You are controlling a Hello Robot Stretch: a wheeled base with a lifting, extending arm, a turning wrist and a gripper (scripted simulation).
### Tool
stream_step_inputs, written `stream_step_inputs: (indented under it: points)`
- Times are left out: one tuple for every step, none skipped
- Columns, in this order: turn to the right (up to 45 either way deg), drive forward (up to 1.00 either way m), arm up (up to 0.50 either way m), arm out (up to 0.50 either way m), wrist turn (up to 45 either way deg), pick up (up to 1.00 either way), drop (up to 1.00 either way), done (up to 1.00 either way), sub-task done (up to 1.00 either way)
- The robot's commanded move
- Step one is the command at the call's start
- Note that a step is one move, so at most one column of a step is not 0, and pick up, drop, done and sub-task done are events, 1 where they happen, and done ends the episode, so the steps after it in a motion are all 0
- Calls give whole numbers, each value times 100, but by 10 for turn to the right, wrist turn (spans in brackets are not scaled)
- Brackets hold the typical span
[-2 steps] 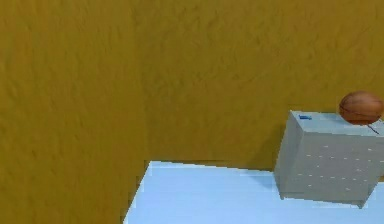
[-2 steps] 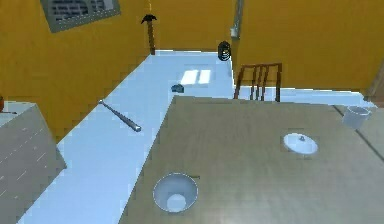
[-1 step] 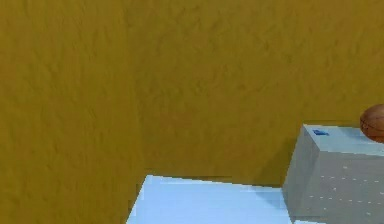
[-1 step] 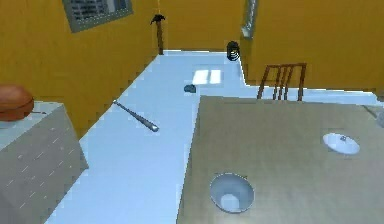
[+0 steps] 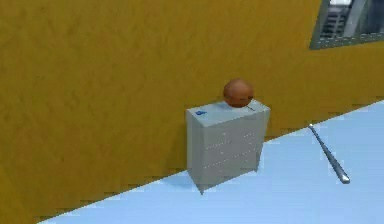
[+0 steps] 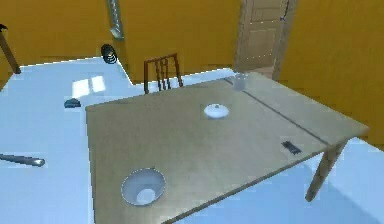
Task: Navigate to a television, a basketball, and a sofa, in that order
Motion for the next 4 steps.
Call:
stream_step_inputs:
  points:
    - [0, 70, 0, 0, 0, 0, 0, 0, 0]
    - [210, 0, 0, 0, 0, 0, 0, 0, 0]
    - [0, 0, 0, 0, 0, 0, 0, 0, 100]
    - [450, 0, 0, 0, 0, 0, 0, 0, 0]
